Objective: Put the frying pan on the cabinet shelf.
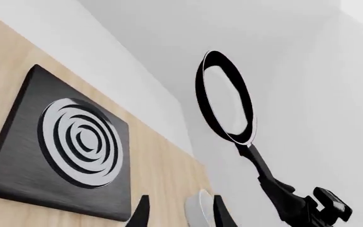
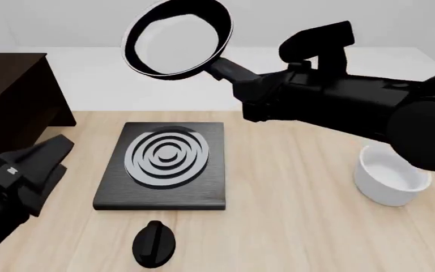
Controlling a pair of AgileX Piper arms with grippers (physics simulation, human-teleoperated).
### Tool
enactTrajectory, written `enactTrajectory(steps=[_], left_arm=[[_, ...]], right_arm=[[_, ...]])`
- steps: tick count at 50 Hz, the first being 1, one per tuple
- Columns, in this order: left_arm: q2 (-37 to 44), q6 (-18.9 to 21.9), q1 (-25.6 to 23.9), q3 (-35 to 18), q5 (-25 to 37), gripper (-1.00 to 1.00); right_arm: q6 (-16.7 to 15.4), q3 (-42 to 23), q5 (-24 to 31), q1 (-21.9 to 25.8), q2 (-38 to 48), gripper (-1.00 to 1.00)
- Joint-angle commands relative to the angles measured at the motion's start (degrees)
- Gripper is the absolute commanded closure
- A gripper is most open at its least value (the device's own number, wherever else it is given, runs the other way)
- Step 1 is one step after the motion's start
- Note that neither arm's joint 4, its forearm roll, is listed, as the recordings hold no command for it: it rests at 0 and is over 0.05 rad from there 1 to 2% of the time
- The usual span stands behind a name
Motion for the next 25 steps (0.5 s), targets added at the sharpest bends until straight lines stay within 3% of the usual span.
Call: enactTrajectory(steps=[1,4,12,25], left_arm=[[-0.19,-2.17,-1.80,0.17,-0.61,-1.00],[-0.51,-2.33,-1.97,0.23,-0.49,-1.00],[-2.38,-8.08,-2.75,1.72,-2.10,-1.00],[-2.23,-7.49,-4.16,2.22,-2.53,-1.00]], right_arm=[[0.74,-5.61,-1.91,3.22,4.18,1.00],[0.80,-6.03,-2.30,4.27,5.36,1.00],[1.22,-7.87,-3.20,5.71,7.92,1.00],[2.24,-10.02,-4.19,8.97,11.15,1.00]])
